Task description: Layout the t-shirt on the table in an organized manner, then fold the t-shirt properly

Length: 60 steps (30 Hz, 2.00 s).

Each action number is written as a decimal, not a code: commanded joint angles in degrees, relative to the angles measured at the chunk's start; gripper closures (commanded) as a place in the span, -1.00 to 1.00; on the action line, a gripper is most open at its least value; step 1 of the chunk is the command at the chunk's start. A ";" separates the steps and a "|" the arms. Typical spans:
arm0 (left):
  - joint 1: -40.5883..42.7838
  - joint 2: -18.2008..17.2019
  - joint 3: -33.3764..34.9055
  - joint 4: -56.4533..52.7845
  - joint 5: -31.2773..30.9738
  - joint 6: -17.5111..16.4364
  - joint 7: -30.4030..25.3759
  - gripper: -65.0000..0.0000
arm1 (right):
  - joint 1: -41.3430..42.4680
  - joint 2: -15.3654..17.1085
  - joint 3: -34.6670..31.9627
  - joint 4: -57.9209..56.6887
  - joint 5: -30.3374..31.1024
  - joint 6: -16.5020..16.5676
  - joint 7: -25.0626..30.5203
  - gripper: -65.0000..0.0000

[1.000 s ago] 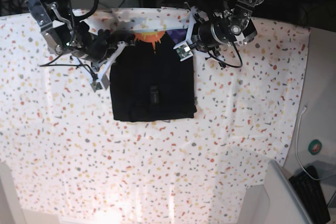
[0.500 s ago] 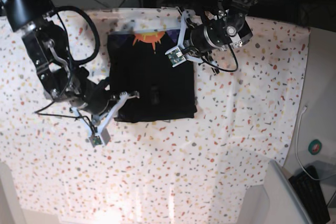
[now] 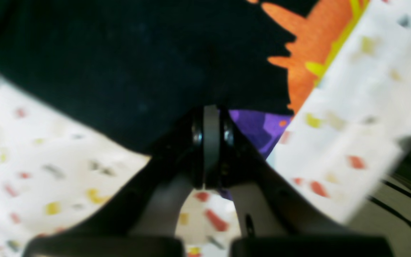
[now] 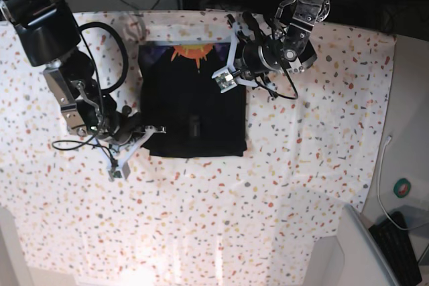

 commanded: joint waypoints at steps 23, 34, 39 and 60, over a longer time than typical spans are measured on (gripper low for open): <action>35.60 -8.18 -15.19 25.57 -8.60 0.03 -9.56 1.00 | -49.80 15.64 13.22 49.13 0.50 -14.60 0.73 1.00; 35.69 -8.36 -12.38 -3.18 -8.60 0.03 -22.57 1.00 | -59.21 7.03 7.15 30.32 -7.85 -14.51 1.17 1.00; 29.01 -8.01 -7.10 -25.24 -8.69 0.20 -31.28 1.00 | -55.08 3.42 2.67 13.09 -15.33 -7.65 7.24 1.00; 4.48 1.40 -5.08 -78.08 -9.04 11.98 -60.99 1.00 | -27.74 -3.26 5.48 -58.39 -15.59 12.13 46.62 1.00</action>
